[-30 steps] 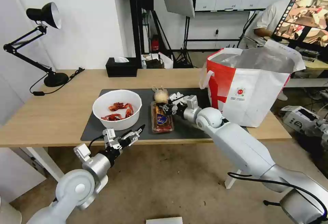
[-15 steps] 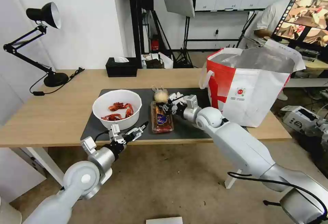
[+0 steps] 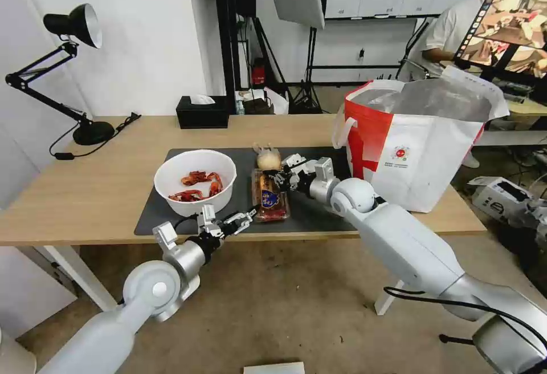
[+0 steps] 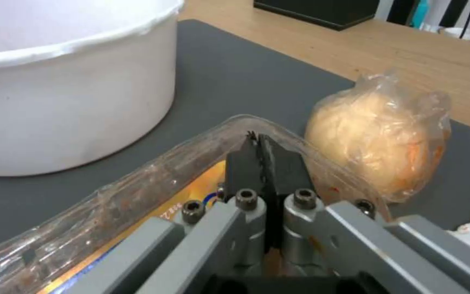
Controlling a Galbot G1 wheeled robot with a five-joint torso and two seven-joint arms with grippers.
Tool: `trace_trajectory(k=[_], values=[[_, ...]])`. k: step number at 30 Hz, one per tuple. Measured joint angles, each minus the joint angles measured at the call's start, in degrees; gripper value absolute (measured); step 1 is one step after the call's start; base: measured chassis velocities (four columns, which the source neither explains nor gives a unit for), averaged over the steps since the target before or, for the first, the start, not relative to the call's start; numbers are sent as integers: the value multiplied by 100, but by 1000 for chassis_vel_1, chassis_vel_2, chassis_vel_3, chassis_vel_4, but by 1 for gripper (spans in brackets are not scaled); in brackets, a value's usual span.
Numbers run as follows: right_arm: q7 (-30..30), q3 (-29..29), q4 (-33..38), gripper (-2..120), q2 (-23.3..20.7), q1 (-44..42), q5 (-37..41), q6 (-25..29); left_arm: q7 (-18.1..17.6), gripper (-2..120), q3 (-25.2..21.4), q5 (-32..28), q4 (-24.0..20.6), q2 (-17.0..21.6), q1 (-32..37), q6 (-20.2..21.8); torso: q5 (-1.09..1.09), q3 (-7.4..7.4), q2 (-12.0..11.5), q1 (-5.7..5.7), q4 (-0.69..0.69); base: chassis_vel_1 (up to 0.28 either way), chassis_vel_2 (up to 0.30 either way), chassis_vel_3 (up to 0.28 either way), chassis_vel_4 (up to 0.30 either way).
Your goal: Pick up the trash from the table and place it into the takeout bag.
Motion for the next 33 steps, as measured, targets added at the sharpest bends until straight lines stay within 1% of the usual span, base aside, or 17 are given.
trace_trajectory(k=[6, 8, 9, 12, 13, 16, 21, 24, 28, 33], values=[[9, 13, 53, 0, -45, -8, 20, 1, -96, 100, 175, -143, 101, -43, -215, 17, 0, 0, 0, 0, 0, 0, 0, 0, 0], [12, 21, 80, 0, -69, -37, 23, 2, -182, 100, 246, -344, 131, -48, -344, 101, 0, 0, 0, 0, 0, 0, 0, 0, 0], [12, 21, 80, 0, -69, -37, 23, 2, -182, 100, 246, -344, 131, -48, -344, 101, 0, 0, 0, 0, 0, 0, 0, 0, 0], [16, 51, 130, 0, -91, -94, 23, 3, -325, 100, 314, -711, 178, -66, -537, 279, 0, 0, 0, 0, 0, 0, 0, 0, 0], [16, 51, 130, 0, -91, -94, 23, 3, -325, 100, 314, -711, 178, -66, -537, 279, 0, 0, 0, 0, 0, 0, 0, 0, 0], [18, 93, 179, 0, -113, -138, 21, 4, -512, 100, 376, -1053, 257, -112, -748, 482, 0, 0, 0, 0, 0, 0, 0, 0, 0], [18, 115, 208, 0, -142, -154, 21, 4, -619, 100, 550, -1188, 352, -121, -968, 574, 0, 0, 0, 0, 0, 0, 0, 0, 0], [21, 120, 231, 0, -172, -163, 21, 4, -759, 100, 701, -1238, 415, -202, -1150, 596, 0, 0, 0, 0, 0, 0, 0, 0, 0], [28, 124, 245, 0, -181, -165, 23, 4, -819, 100, 769, -1240, 456, -249, -1237, 598, 0, 0, 0, 0, -1, 0, 0, 0, 0], [48, 131, 289, 0, -186, -191, 32, 5, -994, 100, 838, -1241, 517, -276, -1336, 561, 0, 0, 0, 0, 0, 0, 0, 0, 0]])
